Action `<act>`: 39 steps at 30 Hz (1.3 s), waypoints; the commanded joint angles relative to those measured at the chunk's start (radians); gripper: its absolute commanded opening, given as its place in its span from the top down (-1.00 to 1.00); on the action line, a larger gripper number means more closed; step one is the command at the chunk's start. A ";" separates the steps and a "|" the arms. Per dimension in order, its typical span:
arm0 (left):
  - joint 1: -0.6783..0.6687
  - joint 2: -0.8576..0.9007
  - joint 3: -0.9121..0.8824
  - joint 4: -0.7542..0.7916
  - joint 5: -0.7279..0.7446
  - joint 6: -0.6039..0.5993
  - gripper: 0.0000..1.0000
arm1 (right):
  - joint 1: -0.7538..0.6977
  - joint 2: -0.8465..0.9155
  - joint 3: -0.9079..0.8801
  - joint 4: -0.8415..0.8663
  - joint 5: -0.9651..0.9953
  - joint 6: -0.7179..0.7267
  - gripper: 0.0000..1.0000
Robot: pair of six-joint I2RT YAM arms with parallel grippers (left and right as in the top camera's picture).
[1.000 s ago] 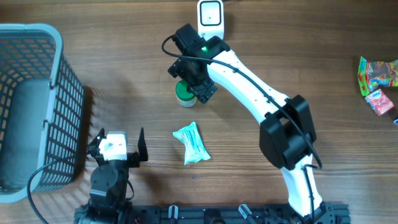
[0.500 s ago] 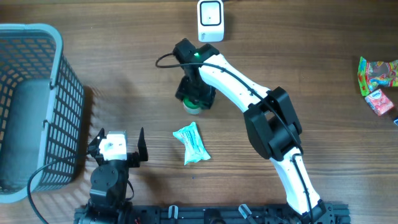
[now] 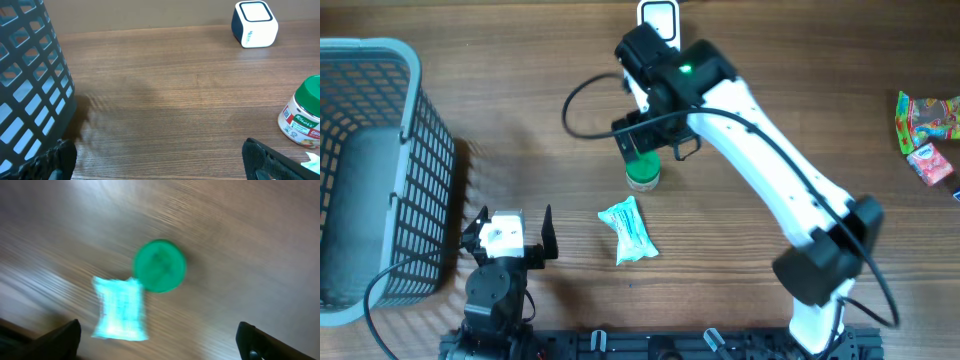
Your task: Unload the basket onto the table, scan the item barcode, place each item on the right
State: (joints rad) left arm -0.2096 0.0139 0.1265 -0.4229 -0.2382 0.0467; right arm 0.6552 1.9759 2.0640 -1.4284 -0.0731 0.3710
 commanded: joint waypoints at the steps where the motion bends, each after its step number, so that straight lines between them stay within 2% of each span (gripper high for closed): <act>1: -0.005 -0.007 -0.002 0.003 -0.006 -0.010 -1.00 | 0.000 -0.035 0.013 -0.052 -0.063 0.823 -0.99; 3: -0.005 -0.007 -0.002 0.003 -0.006 -0.010 -1.00 | 0.004 -0.035 -0.043 -0.060 -0.047 1.320 -0.99; 4: -0.005 -0.007 -0.002 0.003 -0.006 -0.010 -1.00 | 0.010 -0.034 -0.130 -0.012 -0.048 1.636 -0.99; 5: -0.005 -0.007 -0.002 0.003 -0.006 -0.010 -1.00 | 0.009 -0.033 -0.212 0.080 -0.056 1.699 -0.99; 9: -0.005 -0.007 -0.002 0.003 -0.006 -0.010 -1.00 | 0.006 -0.029 -0.405 0.426 -0.109 1.699 -1.00; 19: -0.005 -0.007 -0.002 0.003 -0.006 -0.010 -0.99 | -0.005 0.162 -0.423 0.475 -0.081 1.661 -0.99; 22: -0.005 -0.007 -0.002 0.003 -0.006 -0.010 -1.00 | -0.017 0.169 -0.423 0.475 -0.060 1.506 -0.46; 23: -0.005 -0.007 -0.002 0.003 -0.006 -0.010 -1.00 | -0.020 0.169 -0.423 0.474 -0.062 1.370 -0.23; 25: -0.005 -0.007 -0.002 0.003 -0.006 -0.010 -1.00 | -0.020 0.168 -0.423 0.474 -0.062 1.152 -0.16; 26: -0.005 -0.007 -0.002 0.003 -0.006 -0.010 -1.00 | -0.022 0.167 -0.422 0.474 -0.063 0.984 -0.15; 28: -0.005 -0.007 -0.002 0.003 -0.006 -0.010 -1.00 | -0.037 0.158 -0.416 0.473 -0.106 0.550 -0.15; 30: -0.005 -0.007 -0.002 0.003 -0.006 -0.010 -1.00 | -0.058 0.148 -0.394 0.451 -0.151 0.185 -0.19; 31: -0.005 -0.007 -0.002 0.003 -0.006 -0.010 -1.00 | -0.075 0.134 -0.381 0.416 -0.135 -0.027 -0.25; 32: -0.005 -0.007 -0.002 0.003 -0.006 -0.010 -1.00 | -0.089 0.122 -0.379 0.388 -0.103 -0.179 -0.27; 35: -0.005 -0.007 -0.002 0.003 -0.006 -0.010 -1.00 | -0.107 0.114 -0.379 0.309 -0.014 -0.441 -0.27; 36: -0.005 -0.007 -0.002 0.003 -0.006 -0.010 -1.00 | -0.107 0.114 -0.379 0.286 0.013 -0.484 -0.27; 37: -0.005 -0.007 -0.002 0.003 -0.006 -0.010 -1.00 | -0.106 0.112 -0.377 0.282 0.026 -0.483 -0.47; 38: -0.005 -0.007 -0.002 0.003 -0.006 -0.010 -1.00 | -0.105 0.111 -0.362 0.267 0.029 -0.470 -0.78; 39: -0.005 -0.007 -0.002 0.003 -0.006 -0.010 -1.00 | -0.105 0.109 -0.328 0.231 0.029 -0.423 -1.00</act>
State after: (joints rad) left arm -0.2096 0.0139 0.1265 -0.4229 -0.2382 0.0463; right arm 0.5453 2.1311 1.6657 -1.1530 -0.0891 0.0040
